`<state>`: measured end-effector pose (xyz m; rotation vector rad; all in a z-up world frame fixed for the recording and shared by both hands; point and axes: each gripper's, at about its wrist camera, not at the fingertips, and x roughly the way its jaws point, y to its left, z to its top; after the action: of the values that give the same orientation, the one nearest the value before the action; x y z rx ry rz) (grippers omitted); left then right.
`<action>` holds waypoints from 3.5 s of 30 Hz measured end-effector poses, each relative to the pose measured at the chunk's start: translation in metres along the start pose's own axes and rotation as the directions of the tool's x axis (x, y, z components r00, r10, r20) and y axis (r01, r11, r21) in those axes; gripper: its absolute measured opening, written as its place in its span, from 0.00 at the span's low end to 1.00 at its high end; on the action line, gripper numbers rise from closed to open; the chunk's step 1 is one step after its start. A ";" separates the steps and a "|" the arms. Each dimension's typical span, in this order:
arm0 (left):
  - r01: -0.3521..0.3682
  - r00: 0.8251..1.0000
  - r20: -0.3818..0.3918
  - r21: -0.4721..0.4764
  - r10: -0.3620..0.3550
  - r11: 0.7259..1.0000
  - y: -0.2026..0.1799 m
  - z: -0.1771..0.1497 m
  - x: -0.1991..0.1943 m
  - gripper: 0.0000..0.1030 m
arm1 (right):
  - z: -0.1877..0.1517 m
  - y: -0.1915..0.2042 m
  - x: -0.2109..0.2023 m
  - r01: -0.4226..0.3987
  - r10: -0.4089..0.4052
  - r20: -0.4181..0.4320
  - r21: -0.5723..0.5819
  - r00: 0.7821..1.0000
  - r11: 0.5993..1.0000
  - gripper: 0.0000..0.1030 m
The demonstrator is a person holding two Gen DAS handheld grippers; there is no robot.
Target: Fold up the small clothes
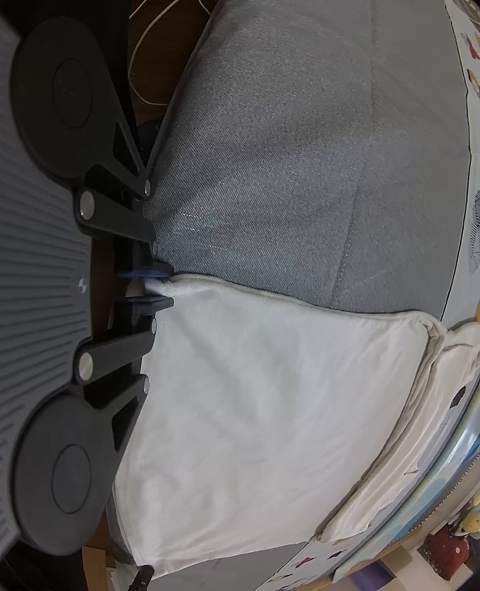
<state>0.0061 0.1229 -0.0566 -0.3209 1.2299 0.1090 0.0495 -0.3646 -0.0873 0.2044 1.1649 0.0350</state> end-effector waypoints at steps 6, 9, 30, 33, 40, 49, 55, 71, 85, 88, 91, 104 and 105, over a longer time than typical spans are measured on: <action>0.002 1.000 0.023 0.018 -0.002 1.000 -0.004 -0.002 -0.007 0.08 | 0.000 -0.001 -0.007 -0.010 0.010 0.027 0.002 1.000 1.000 0.07; 0.008 0.999 0.042 0.022 -0.009 1.000 -0.003 -0.004 -0.013 0.08 | 0.000 -0.001 -0.009 -0.014 0.014 0.042 0.002 0.999 1.000 0.07; 0.397 0.864 0.295 0.099 -0.408 0.912 0.015 -0.046 -0.198 0.06 | -0.017 -0.050 -0.181 -0.332 0.275 0.341 0.121 0.899 0.936 0.06; 0.420 0.856 0.302 0.070 -0.420 0.905 0.018 -0.043 -0.206 0.06 | -0.018 -0.054 -0.203 -0.337 0.280 0.347 0.115 0.895 0.934 0.06; 0.369 0.887 0.286 0.037 -0.363 0.929 0.008 0.038 -0.165 0.06 | 0.032 -0.048 -0.175 -0.273 0.233 0.290 0.105 0.928 0.956 0.06; 0.189 0.953 0.228 0.073 -0.200 0.979 -0.034 0.181 -0.072 0.06 | 0.164 -0.019 -0.058 -0.171 0.152 0.158 0.112 0.976 0.979 0.06; 0.098 0.981 0.159 0.069 -0.108 0.993 -0.043 0.219 -0.009 0.06 | 0.209 -0.004 0.020 -0.126 0.112 0.120 0.119 0.987 0.985 0.06; 0.127 0.969 0.224 -0.084 -0.105 0.988 -0.025 0.280 0.017 0.15 | 0.263 -0.016 0.067 -0.193 0.132 0.253 0.237 0.958 0.952 0.18; 0.115 0.968 0.223 0.020 -0.116 0.993 -0.037 0.270 0.069 0.36 | 0.238 -0.005 0.119 -0.140 0.132 0.125 0.056 0.983 0.989 0.33; 0.109 0.970 0.217 0.024 -0.111 0.994 -0.044 0.274 0.074 0.36 | 0.239 0.000 0.126 -0.133 0.127 0.121 0.043 0.984 0.990 0.34; 0.097 0.966 0.232 0.068 -0.110 0.993 -0.053 0.275 0.073 0.36 | 0.242 0.007 0.131 -0.114 0.112 0.133 0.007 0.985 0.993 0.33; 0.079 0.962 0.258 0.056 -0.091 0.995 -0.044 0.280 0.070 0.10 | 0.252 0.022 0.130 -0.080 0.085 0.176 -0.036 0.981 0.996 0.08; 0.079 0.961 0.260 0.057 -0.091 0.995 -0.044 0.280 0.070 0.09 | 0.253 0.022 0.130 -0.079 0.084 0.175 -0.034 0.981 0.996 0.08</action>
<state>0.2950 0.1587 -0.0307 -0.3087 0.9529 0.0469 0.3339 -0.3612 -0.1059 0.2265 0.9782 0.1030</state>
